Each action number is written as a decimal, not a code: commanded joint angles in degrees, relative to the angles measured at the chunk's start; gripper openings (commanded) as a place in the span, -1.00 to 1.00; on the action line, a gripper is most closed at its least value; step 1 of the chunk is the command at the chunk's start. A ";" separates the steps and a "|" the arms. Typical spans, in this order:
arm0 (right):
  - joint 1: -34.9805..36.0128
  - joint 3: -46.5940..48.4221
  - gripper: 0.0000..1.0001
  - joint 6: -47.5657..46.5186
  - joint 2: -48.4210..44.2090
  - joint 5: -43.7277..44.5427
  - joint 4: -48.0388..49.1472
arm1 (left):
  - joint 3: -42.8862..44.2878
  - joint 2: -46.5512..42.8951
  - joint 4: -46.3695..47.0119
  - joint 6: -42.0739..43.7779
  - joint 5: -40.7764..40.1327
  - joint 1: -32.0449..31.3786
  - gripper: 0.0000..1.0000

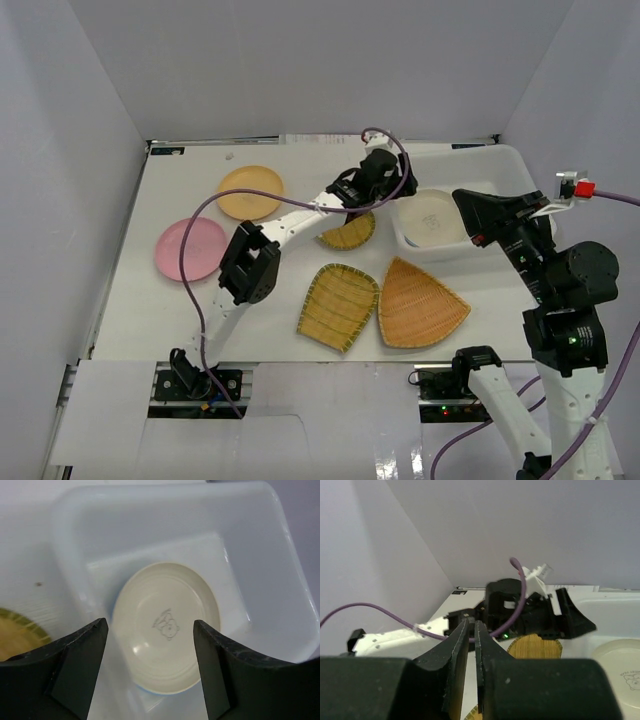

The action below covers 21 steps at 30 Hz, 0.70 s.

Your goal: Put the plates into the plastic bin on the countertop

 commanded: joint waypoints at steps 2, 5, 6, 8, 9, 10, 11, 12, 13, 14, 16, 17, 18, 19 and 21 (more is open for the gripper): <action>0.57 -3.81 -0.68 -0.47 -0.21 -1.01 2.33 | -10.99 -18.38 3.23 2.61 -2.39 5.69 0.58; 0.57 -6.89 -0.65 1.10 0.23 -3.03 3.30 | -26.28 -30.68 5.16 2.53 -3.55 11.12 0.57; 0.57 -9.25 -0.64 1.63 0.49 -3.90 4.43 | -30.32 -33.58 5.35 1.83 -3.02 13.15 0.55; 0.66 -11.29 -0.60 3.21 2.33 -7.68 5.75 | -41.49 -41.56 5.26 -0.28 -0.57 19.98 0.52; 0.66 -13.56 -0.58 3.83 3.21 -10.30 7.85 | -47.53 -43.70 5.26 -0.64 1.79 22.81 0.50; 1.27 -14.45 -0.58 4.27 5.13 -11.37 8.83 | -49.59 -46.59 3.78 -0.55 2.95 28.15 0.50; 2.14 -15.76 -0.58 4.54 6.28 -11.82 9.53 | -50.83 -47.23 2.37 -0.55 4.09 30.64 0.47; 5.28 -16.21 -0.57 4.10 8.56 -10.69 10.50 | -52.75 -47.58 1.23 -0.47 6.28 33.62 0.47; 7.66 -16.39 -0.56 2.80 11.10 -7.11 10.68 | -53.73 -47.93 0.61 0.32 7.60 38.35 0.44; 10.65 -16.39 -0.56 2.00 11.13 -7.08 10.68 | -54.43 -47.59 0.60 0.76 9.18 40.83 0.44; 20.10 -15.78 -0.51 0.59 15.33 -0.16 11.21 | -54.71 -46.10 0.52 2.25 14.09 46.89 0.44; 23.21 -15.52 -0.50 -0.20 16.65 1.95 11.65 | -53.92 -43.05 -0.09 3.57 15.86 48.49 0.44; 28.55 -15.60 -0.49 -0.55 19.01 5.11 12.96 | -51.65 -41.19 -0.71 4.71 18.40 51.81 0.44; 30.78 -15.69 -0.48 -0.73 20.34 6.36 15.14 | -49.89 -39.08 -1.76 5.94 22.34 52.80 0.45; 36.04 -15.17 -0.44 -1.26 24.21 9.35 16.48 | -46.37 -32.23 -4.40 9.54 26.05 54.12 0.47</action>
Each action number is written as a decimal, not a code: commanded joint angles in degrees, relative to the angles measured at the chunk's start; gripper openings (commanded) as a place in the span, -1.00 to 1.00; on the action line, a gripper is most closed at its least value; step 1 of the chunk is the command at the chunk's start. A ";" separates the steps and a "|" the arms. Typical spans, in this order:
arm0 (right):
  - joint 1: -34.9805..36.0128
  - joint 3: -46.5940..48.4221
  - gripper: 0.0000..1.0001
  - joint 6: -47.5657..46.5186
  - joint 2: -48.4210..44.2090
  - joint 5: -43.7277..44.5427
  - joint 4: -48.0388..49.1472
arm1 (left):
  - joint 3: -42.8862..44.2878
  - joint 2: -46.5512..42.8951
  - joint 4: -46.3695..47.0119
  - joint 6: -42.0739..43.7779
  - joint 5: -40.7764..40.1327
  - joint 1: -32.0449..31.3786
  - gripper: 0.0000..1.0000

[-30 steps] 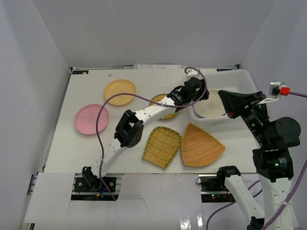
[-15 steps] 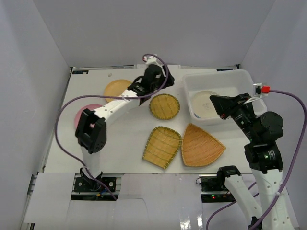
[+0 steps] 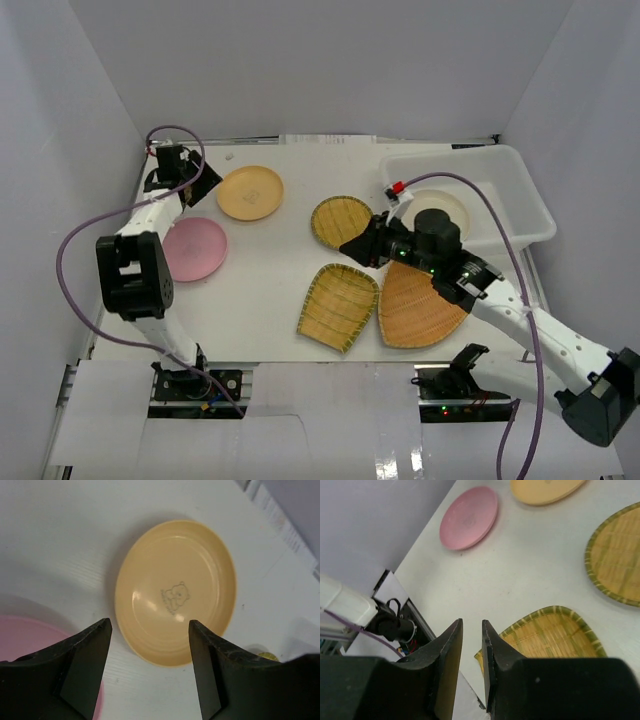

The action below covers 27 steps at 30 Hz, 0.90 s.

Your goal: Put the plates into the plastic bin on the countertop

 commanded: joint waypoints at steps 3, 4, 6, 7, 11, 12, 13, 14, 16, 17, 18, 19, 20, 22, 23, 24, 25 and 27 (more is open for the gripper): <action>10.86 2.50 -0.35 -3.56 7.62 10.18 7.96 | 9.99 12.45 -7.80 9.62 15.49 1.50 0.47; 11.84 2.85 -0.31 -3.82 8.95 10.79 8.40 | 10.61 13.42 -7.90 10.16 15.41 1.50 0.47; 14.39 3.47 -0.23 -4.00 12.02 11.76 9.02 | 11.23 15.18 -8.07 10.96 13.49 1.59 0.47; 15.01 3.73 -0.22 -4.00 12.99 11.85 9.98 | 11.49 15.54 -7.90 10.87 12.69 1.68 0.47; 17.90 4.61 -0.21 -3.39 18.61 11.50 12.09 | 13.16 18.17 -7.72 10.79 12.25 2.03 0.42; 18.35 4.96 -0.21 -3.30 19.58 11.42 12.45 | 13.60 19.39 -7.64 10.70 12.24 2.03 0.38; 18.70 5.23 -0.21 -3.12 20.72 11.33 12.88 | 14.12 20.10 -7.81 10.70 12.16 2.03 0.35; 19.31 6.10 -0.21 -2.95 23.00 11.33 13.32 | 14.83 20.63 -7.72 10.52 11.90 1.94 0.23; 19.84 7.33 -0.21 -2.60 25.47 10.98 13.68 | 15.18 22.03 -7.72 9.91 11.89 2.12 0.08; 20.28 8.64 -0.19 -2.42 27.92 10.97 14.11 | 15.36 22.22 -7.55 9.73 11.98 2.12 -0.16; 20.46 9.18 -0.16 -2.33 29.07 10.97 14.47 | 15.27 22.39 -7.37 9.47 11.89 2.12 -0.30; 20.46 9.88 -0.13 -2.16 30.48 10.97 14.73 | 15.01 22.31 -7.11 9.21 11.89 2.12 -0.44; 20.55 11.45 0.01 -1.81 33.19 11.06 15.00 | 14.75 22.13 -6.93 9.03 12.07 2.12 -0.68; 20.64 13.04 0.12 -1.89 36.10 11.15 15.79 | 13.61 21.26 -6.15 8.24 12.16 2.47 -0.94; 20.64 14.97 0.20 -1.72 38.99 11.93 15.79 | 12.99 19.69 -5.10 7.02 12.59 2.82 -1.00; 20.55 15.86 0.27 -1.37 40.32 12.20 16.14 | 11.60 18.63 -4.30 6.05 13.90 2.99 -1.00; 20.55 16.91 0.32 -0.76 41.90 12.29 16.23 | 10.71 17.40 -3.51 4.91 14.78 3.26 -1.00; 20.55 20.85 0.43 1.43 46.56 14.39 16.40 | 8.08 12.13 0.77 0.17 16.19 3.43 -1.00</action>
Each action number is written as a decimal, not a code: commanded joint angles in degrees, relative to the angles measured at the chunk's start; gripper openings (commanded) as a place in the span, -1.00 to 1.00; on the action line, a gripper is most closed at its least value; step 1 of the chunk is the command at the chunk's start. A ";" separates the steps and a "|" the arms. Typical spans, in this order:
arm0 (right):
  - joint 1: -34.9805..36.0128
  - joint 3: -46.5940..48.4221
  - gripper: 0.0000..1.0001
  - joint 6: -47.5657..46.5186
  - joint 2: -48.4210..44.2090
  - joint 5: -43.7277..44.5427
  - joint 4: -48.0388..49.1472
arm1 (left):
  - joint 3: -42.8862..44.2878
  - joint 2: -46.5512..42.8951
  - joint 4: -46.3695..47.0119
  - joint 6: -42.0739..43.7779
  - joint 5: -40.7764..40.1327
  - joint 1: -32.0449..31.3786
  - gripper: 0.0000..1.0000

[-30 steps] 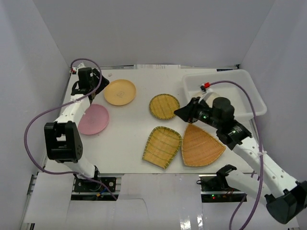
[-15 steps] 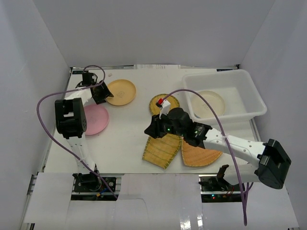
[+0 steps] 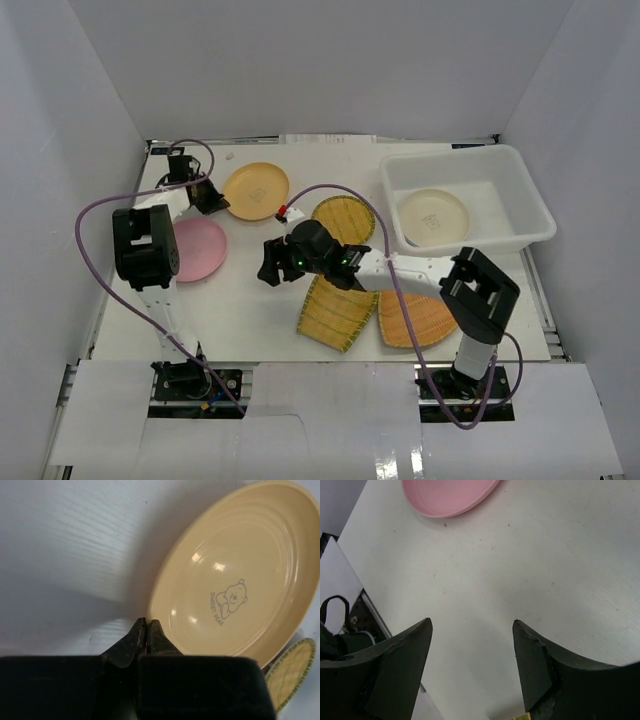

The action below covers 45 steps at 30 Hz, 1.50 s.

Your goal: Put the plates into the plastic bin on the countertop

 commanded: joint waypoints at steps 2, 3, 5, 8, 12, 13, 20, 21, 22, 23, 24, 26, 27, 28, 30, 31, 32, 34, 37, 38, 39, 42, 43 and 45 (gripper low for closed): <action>0.13 8.05 0.46 5.27 8.23 3.78 3.44 | -6.79 -15.24 10.02 -9.24 5.28 0.96 -1.00; 0.13 9.45 0.47 6.33 9.57 3.96 3.44 | -7.84 -17.29 10.83 -10.22 5.19 0.96 -1.00; 0.40 12.79 0.47 8.18 12.91 6.15 3.62 | -10.66 -21.68 11.45 -11.46 2.83 0.96 -1.00; 0.84 16.49 0.47 10.82 16.60 10.45 3.19 | -14.44 -31.35 13.30 -12.87 -2.60 1.14 -1.00; 1.37 21.50 0.43 13.90 21.88 15.55 2.13 | -17.86 -41.81 13.03 -13.13 -9.91 1.14 -1.00; 1.45 22.64 0.42 14.95 24.24 16.00 1.95 | -18.74 -46.01 13.21 -13.40 -11.40 1.14 -1.00; 1.45 43.77 0.32 15.05 38.13 16.70 -4.36 | -25.16 -60.01 13.92 -13.31 -13.53 1.14 -1.00; 1.37 46.53 0.32 14.78 41.28 16.70 -7.60 | -26.30 -60.81 13.74 -13.40 -11.35 1.14 -1.00; 1.37 48.73 0.32 14.35 42.44 16.79 -8.33 | -26.74 -61.95 13.74 -13.57 -10.03 0.97 -1.00; 1.37 51.54 0.32 14.17 43.41 17.05 -8.68 | -27.36 -62.39 13.48 -13.84 -8.79 0.88 -1.00; 1.37 52.52 0.32 14.17 44.90 17.23 -8.86 | -28.67 -62.83 13.39 -14.10 -6.78 0.62 -1.00; 1.36 54.02 0.27 14.43 46.14 17.58 -8.95 | -29.56 -63.71 13.48 -13.84 -5.71 -0.79 -1.00; 1.28 55.33 0.25 14.60 46.67 17.93 -9.04 | -30.00 -63.89 13.48 -13.84 -5.10 -1.23 -1.00; 1.19 56.04 0.18 14.69 47.80 18.72 -9.21 | -30.18 -63.98 13.56 -13.75 -3.52 -2.02 -1.00; 1.28 57.19 0.04 15.48 48.51 20.04 -11.13 | -29.92 -64.42 13.30 -13.14 -2.28 -2.72 -1.00; 1.02 57.02 -0.16 15.75 48.60 20.57 -11.15 | -29.57 -64.59 13.30 -12.96 -0.80 -3.42 -1.00; 1.01 56.75 -0.30 16.10 48.43 20.66 -10.97 | -29.21 -64.77 13.21 -12.61 -0.09 -3.78 -1.00; 1.01 54.48 -0.66 16.36 46.77 21.27 -9.23 | -27.81 -65.12 12.77 -12.34 1.49 -4.39 -1.00; 0.75 47.91 -0.85 15.75 40.89 23.29 -4.57 | -24.22 -65.21 11.11 -11.91 2.99 -4.83 -1.00; 0.58 46.31 -0.85 15.14 39.04 23.99 -2.73 | -22.98 -65.12 10.67 -11.82 3.43 -4.84 -1.00; -0.12 44.81 -0.85 14.52 34.94 25.39 -2.10 | -21.58 -64.77 10.23 -11.64 4.13 -4.92 -1.00; -3.10 36.12 -0.85 9.35 24.23 28.81 1.42 | -16.30 -63.81 9.70 -12.43 8.34 -7.19 -1.00; -4.42 30.27 -0.85 7.16 21.04 29.70 2.03 | -14.12 -63.37 9.78 -12.95 11.14 -7.64 -1.00; -9.08 22.60 -0.85 5.38 9.53 30.41 5.45 | -12.96 -62.93 10.74 -14.97 13.18 -8.96 -1.00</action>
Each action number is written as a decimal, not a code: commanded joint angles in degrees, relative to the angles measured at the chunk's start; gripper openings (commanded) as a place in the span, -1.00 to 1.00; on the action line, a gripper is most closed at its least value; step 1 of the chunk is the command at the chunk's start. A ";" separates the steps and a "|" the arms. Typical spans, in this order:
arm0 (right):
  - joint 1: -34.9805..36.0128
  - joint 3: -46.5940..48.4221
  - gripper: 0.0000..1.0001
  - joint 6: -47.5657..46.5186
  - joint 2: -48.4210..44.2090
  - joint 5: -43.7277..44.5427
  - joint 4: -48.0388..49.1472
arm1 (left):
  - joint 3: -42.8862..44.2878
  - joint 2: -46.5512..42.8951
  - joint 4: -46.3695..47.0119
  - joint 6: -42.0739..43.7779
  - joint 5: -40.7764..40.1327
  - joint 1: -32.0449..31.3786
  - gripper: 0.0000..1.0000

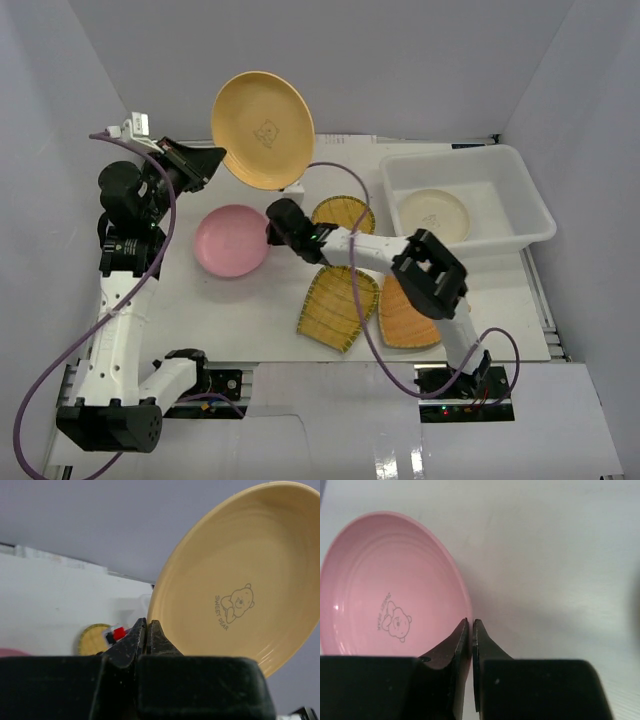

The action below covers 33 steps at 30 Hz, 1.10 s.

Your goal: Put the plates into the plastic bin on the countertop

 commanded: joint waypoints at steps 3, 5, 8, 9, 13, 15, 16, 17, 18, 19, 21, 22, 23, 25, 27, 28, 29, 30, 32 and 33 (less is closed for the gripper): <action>-15.63 -18.63 -0.84 -5.64 -31.66 6.53 10.89 | 3.00 -0.13 4.52 -3.88 8.00 -4.49 -1.00; -24.03 -25.15 -0.85 -7.31 -40.78 6.70 8.44 | 1.95 0.75 5.32 -4.32 7.21 -6.07 -1.00; -36.86 -32.71 -0.85 -8.72 -51.01 6.02 1.58 | 1.86 3.82 6.20 -3.71 4.94 -11.60 -1.00; -40.23 -34.73 -0.85 -8.72 -53.39 5.13 -0.60 | 1.95 4.87 6.20 -3.27 3.96 -15.45 -1.00; -53.25 -43.09 -0.85 -10.30 -61.48 3.19 -3.61 | 3.52 12.50 6.20 -1.08 -1.75 -23.56 -1.00; -57.48 -46.26 -0.85 -11.79 -61.76 2.92 -3.79 | 5.71 15.59 6.12 -0.29 -4.38 -27.06 -1.00; -58.36 -46.96 -0.85 -11.80 -61.67 2.92 -4.14 | 6.42 17.08 5.94 0.24 -5.62 -28.22 -1.00; -61.07 -48.36 -0.85 -11.89 -61.15 1.62 -4.14 | 7.30 20.23 5.42 1.12 -6.50 -30.23 -1.00; -61.79 -48.81 -0.85 -11.89 -60.62 0.47 -4.14 | 9.48 21.74 4.80 1.65 -7.46 -31.30 -1.00; -62.58 -49.07 -0.85 -11.89 -59.49 -0.67 -4.14 | 10.72 24.98 3.84 2.87 -9.91 -33.13 -1.00; -62.85 -49.43 -0.85 -12.06 -58.16 -1.12 -4.05 | 12.92 27.53 1.73 4.63 -14.04 -35.25 -1.00; -63.11 -49.08 -0.85 -12.32 -56.33 -1.82 -4.05 | 15.02 28.95 1.03 5.16 -17.98 -35.87 -1.00; -63.55 -48.64 -0.77 -12.41 -55.35 -2.78 -4.14 | 16.17 30.27 0.41 5.69 -19.15 -36.57 -1.00; -64.43 -47.33 -0.38 -11.54 -53.94 -4.89 -4.14 | 20.29 34.93 -1.52 6.22 -20.91 -37.37 -1.00; -66.80 -46.27 0.43 -10.05 -54.90 -9.45 -6.51 | 23.29 39.48 -3.37 6.83 -21.36 -37.98 -1.00; -67.85 -45.48 0.63 -8.48 -57.51 -11.47 -6.60 | 24.87 40.90 -3.99 7.10 -22.06 -38.33 -1.00; -69.77 -45.04 0.75 -7.76 -59.11 -15.15 -6.43 | 27.93 42.40 -4.60 7.45 -24.06 -38.51 -1.00; -70.58 -44.16 0.75 -7.23 -60.69 -16.40 -6.60 | 29.70 43.89 -5.91 7.63 -24.78 -39.21 -1.00; -72.16 -40.57 0.73 -6.27 -65.35 -18.25 -7.30 | 34.96 48.72 -7.76 8.15 -25.75 -40.18 -1.00; -72.34 -39.42 0.69 -5.83 -66.75 -18.43 -7.91 | 36.73 50.39 -8.21 8.24 -26.10 -40.62 -1.00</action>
